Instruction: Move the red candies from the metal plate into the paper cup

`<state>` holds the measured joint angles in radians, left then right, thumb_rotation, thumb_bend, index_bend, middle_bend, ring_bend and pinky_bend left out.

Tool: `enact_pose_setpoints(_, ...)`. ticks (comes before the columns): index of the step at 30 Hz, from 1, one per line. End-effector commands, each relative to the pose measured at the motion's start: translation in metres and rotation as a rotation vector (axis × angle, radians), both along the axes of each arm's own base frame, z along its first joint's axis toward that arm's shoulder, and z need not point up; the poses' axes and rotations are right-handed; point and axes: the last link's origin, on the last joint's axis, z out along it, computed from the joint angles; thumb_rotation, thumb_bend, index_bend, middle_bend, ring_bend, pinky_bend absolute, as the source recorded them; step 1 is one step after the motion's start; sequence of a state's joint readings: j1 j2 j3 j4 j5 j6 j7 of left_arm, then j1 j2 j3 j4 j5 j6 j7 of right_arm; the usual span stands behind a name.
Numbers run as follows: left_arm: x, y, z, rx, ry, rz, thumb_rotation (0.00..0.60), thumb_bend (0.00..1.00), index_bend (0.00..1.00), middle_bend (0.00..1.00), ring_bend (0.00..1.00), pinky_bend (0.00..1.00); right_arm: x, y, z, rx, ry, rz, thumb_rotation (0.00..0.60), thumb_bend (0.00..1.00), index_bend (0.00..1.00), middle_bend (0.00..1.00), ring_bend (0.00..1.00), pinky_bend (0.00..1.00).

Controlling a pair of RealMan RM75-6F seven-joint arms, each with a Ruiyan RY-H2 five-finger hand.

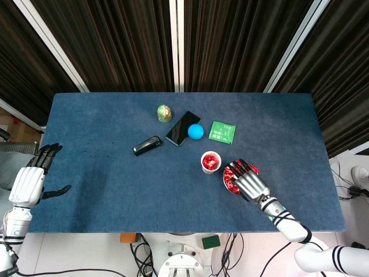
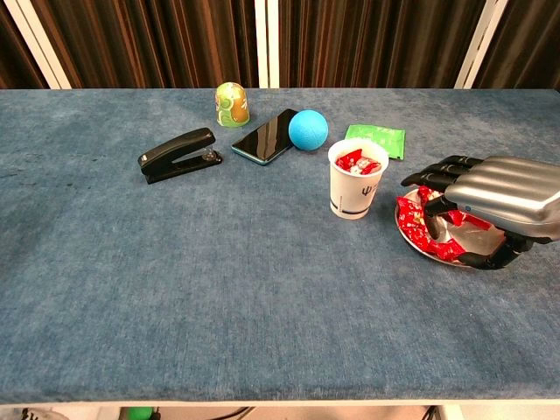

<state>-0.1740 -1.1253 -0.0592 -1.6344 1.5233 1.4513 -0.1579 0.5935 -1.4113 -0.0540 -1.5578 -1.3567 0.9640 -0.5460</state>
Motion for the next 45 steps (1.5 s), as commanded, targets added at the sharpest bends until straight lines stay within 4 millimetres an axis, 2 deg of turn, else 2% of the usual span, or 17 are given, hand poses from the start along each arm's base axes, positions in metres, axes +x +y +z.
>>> enact_pose_setpoints(1, 0.0, 0.0, 0.0, 0.001, 0.0, 0.0, 0.6, 0.09, 0.11, 0.07, 0.05, 0.22, -0.001, 0.0, -0.001, 0.001, 0.005, -0.001, 0.6, 0.34, 0.45, 0.0, 0.0, 0.0)
enact_pose_setpoints(10, 0.001, -0.001, 0.0, -0.004, -0.003, -0.004, 0.6, 0.09, 0.11, 0.07, 0.05, 0.22, -0.001, -0.001, -0.005, 0.003, 0.013, -0.001, 0.6, 0.34, 0.46, 0.0, 0.0, 0.0)
enact_pose_setpoints(22, -0.001, 0.0, 0.001, -0.001, -0.003, 0.0, 0.6, 0.09, 0.11, 0.07, 0.05, 0.22, -0.001, -0.002, -0.007, -0.004, 0.009, 0.007, 0.6, 0.36, 0.55, 0.0, 0.0, 0.0)
enact_pose_setpoints(28, -0.001, 0.0, 0.0, -0.002, -0.002, 0.0, 0.6, 0.09, 0.11, 0.07, 0.05, 0.22, 0.002, -0.001, 0.001, -0.025, -0.014, 0.018, 0.6, 0.36, 0.57, 0.01, 0.0, 0.0)
enact_pose_setpoints(32, 0.0, 0.0, 0.0, -0.004, -0.001, -0.001, 0.6, 0.09, 0.11, 0.07, 0.05, 0.22, 0.006, -0.001, 0.016, -0.068, -0.049, 0.029, 0.6, 0.36, 0.57, 0.01, 0.0, 0.0)
enact_pose_setpoints(35, 0.0, 0.0, -0.001, -0.004, -0.001, -0.002, 0.6, 0.09, 0.11, 0.07, 0.05, 0.22, 0.014, -0.005, 0.031, -0.119, -0.092, 0.05, 0.6, 0.36, 0.57, 0.01, 0.0, 0.0)
enact_pose_setpoints(39, 0.001, 0.0, -0.001, -0.004, 0.001, -0.002, 0.6, 0.09, 0.11, 0.07, 0.05, 0.22, 0.036, -0.018, 0.05, -0.187, -0.151, 0.096, 0.6, 0.36, 0.57, 0.01, 0.0, 0.0)
enact_pose_setpoints(45, 0.001, 0.0, -0.001, -0.001, 0.002, -0.006, 0.6, 0.09, 0.11, 0.07, 0.05, 0.22, 0.075, -0.042, 0.054, -0.219, -0.19, 0.155, 0.6, 0.36, 0.57, 0.01, 0.0, 0.0)
